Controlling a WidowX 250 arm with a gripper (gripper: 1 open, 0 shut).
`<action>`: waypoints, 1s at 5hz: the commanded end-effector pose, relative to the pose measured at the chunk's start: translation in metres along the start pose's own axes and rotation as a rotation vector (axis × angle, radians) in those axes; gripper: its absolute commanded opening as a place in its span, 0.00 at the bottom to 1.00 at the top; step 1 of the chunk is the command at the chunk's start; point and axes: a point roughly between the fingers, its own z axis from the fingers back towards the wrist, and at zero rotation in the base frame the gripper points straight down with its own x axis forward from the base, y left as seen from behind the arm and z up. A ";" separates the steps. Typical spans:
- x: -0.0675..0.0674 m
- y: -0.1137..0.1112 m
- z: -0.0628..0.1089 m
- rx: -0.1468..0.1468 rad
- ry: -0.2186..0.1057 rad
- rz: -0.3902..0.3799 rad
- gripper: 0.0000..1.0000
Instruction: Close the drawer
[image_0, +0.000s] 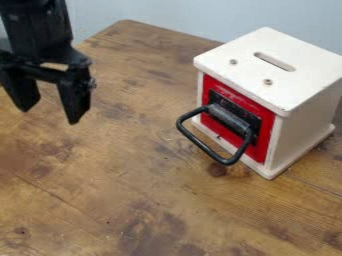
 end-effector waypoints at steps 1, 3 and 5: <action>0.006 -0.003 0.033 -0.001 -0.079 0.008 1.00; -0.005 -0.012 0.017 0.011 -0.068 0.034 1.00; 0.007 0.004 -0.014 0.010 -0.046 0.058 1.00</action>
